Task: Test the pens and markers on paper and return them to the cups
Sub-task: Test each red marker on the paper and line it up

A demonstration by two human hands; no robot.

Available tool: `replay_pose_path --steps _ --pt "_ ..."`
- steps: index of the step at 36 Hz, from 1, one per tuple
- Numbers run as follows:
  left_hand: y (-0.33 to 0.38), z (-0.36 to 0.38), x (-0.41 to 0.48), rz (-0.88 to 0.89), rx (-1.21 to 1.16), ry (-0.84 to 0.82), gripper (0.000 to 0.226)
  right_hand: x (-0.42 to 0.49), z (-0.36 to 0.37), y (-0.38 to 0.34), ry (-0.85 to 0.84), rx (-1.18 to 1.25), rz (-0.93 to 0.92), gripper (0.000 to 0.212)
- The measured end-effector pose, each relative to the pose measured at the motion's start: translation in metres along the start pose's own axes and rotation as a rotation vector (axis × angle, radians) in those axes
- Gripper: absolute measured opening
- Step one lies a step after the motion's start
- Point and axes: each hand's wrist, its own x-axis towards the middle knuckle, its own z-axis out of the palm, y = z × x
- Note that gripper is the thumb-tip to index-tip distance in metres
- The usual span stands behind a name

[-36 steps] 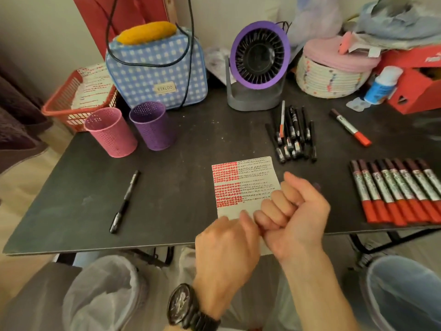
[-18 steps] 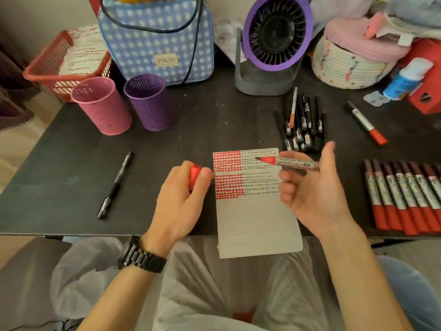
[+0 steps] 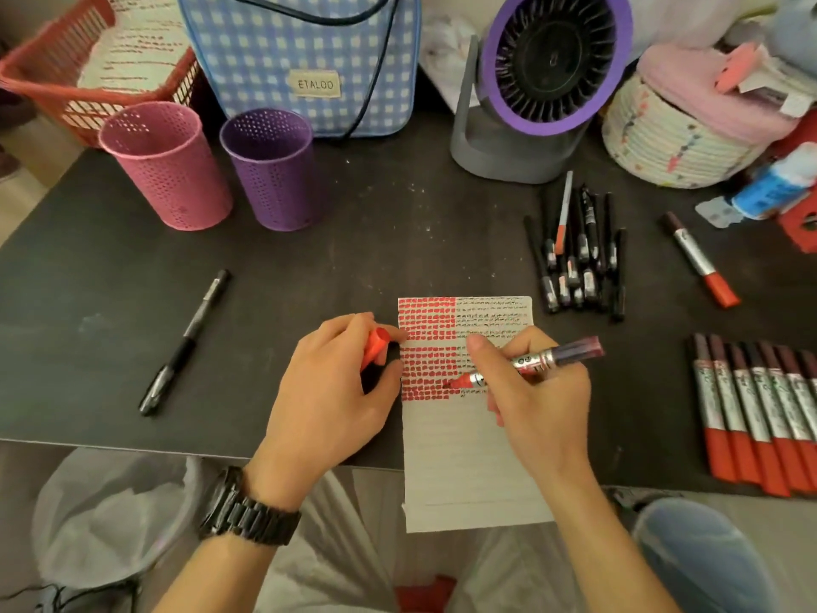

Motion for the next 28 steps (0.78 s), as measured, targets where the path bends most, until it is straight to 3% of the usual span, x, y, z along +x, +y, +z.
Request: replay_pose_path --steps 2,5,8,28 --pt "0.0009 0.0 0.0005 0.02 0.006 0.016 0.014 -0.0032 0.0001 0.0026 0.044 -0.009 -0.018 0.035" --pt "0.0027 0.0004 0.0006 0.022 0.037 0.039 0.034 -0.0039 -0.0016 0.0046 0.092 -0.014 -0.022 0.03" --pt "0.0036 0.0001 0.0016 0.018 0.034 0.047 0.037 -0.0023 -0.0012 0.0059 0.088 -0.054 -0.009 0.027" --pt "-0.0018 0.0053 0.0019 -0.002 0.009 0.053 0.031 -0.0003 0.0016 0.0062 0.076 -0.172 -0.037 0.03"
